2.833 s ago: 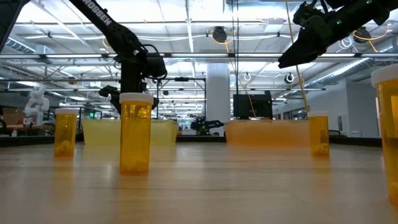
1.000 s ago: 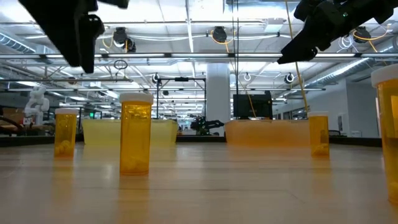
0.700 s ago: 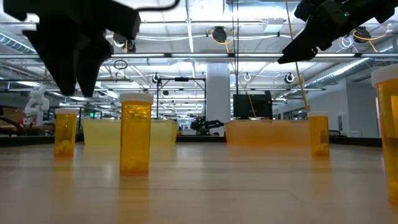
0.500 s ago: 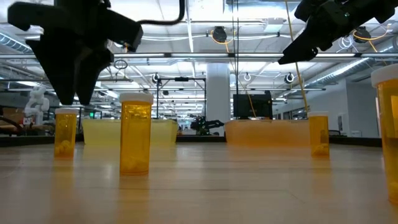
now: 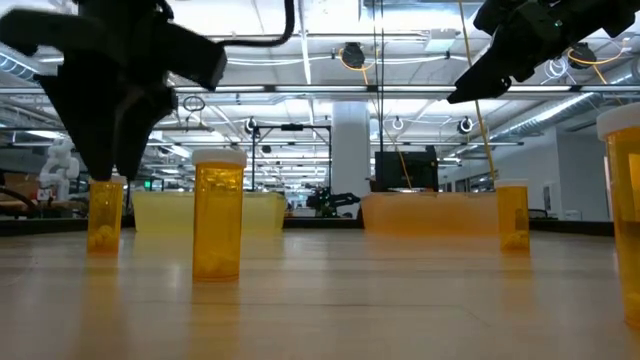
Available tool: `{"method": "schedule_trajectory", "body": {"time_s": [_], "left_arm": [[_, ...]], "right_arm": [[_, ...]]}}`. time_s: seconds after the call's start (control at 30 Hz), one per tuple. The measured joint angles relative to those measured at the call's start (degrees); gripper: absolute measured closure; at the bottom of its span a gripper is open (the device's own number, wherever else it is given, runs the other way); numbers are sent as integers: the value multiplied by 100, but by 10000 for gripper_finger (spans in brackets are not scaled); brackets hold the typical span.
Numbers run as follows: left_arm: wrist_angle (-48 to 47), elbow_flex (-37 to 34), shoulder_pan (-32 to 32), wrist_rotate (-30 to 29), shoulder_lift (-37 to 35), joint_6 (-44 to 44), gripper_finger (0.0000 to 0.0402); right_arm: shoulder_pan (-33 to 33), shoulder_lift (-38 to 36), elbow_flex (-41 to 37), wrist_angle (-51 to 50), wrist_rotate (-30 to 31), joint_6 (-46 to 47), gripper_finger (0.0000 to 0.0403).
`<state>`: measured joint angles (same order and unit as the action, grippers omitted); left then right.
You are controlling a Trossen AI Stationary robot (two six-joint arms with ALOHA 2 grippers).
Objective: Pick and place medicine bottles into bin by pill shape (circle, oval)
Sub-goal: Put the small yellow pill bottle into the transparent yellow bin
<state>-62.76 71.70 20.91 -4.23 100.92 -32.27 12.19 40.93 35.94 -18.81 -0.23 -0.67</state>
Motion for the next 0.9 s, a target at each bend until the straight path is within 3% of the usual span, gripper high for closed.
{"method": "schedule_trajectory", "body": {"time_s": [0.23, 0.6, 0.77, 0.9], "left_arm": [[281, -153, 9, 0, 7, 20, 177], [240, -160, 39, 22, 4, 46, 260], [264, -160, 39, 22, 4, 0, 257], [264, -158, 56, 24, 4, -140, 228]], "right_arm": [[0, 0, 0, 6, -2, 0, 115], [0, 0, 0, 7, 0, 0, 115], [0, 0, 0, 7, -2, 0, 115], [0, 0, 0, 7, -2, 0, 115]]}}
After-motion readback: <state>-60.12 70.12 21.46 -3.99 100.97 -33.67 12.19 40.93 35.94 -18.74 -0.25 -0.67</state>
